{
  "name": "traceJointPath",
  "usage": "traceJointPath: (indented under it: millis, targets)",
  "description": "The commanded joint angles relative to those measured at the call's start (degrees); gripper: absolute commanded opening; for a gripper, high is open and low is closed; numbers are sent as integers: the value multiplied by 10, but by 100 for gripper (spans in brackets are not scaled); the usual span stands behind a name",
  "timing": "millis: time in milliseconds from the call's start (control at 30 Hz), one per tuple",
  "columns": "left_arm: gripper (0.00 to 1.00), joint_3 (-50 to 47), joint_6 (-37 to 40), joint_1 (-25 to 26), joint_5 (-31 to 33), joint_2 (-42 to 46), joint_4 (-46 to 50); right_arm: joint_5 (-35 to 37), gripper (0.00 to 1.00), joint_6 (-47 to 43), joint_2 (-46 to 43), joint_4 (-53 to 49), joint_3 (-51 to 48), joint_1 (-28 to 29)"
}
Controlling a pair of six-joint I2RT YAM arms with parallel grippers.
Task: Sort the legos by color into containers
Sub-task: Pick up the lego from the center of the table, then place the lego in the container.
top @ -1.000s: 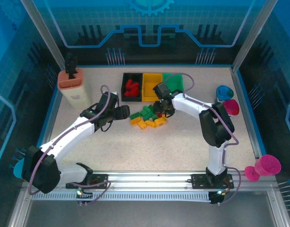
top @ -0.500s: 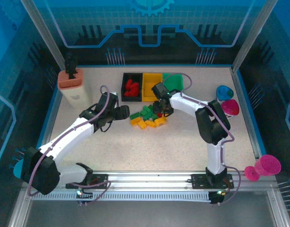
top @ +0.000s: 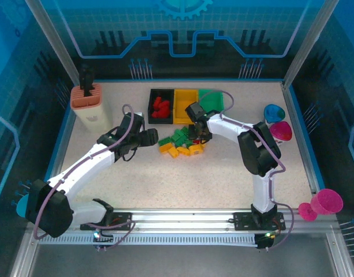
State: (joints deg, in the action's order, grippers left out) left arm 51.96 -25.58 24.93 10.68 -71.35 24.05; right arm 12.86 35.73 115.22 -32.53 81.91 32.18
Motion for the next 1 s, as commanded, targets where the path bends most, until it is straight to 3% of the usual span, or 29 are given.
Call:
traceJointPath:
  millis: [0,400,600,967]
  targets:
    - [78,-9,-4,2,6,10,-5,-1,43,0,-2,-12,-14,0]
    - [77,-16,0,2,19,22,-2,31,35,-5,-97,-30,-15,14]
    - [77,-41,-9,2,16,31,-5,9,35,-25,-120,-5,8,21]
    - [77,-123,-16,2,-23,118,-48,-48,35,-39,-58,32,135,34]
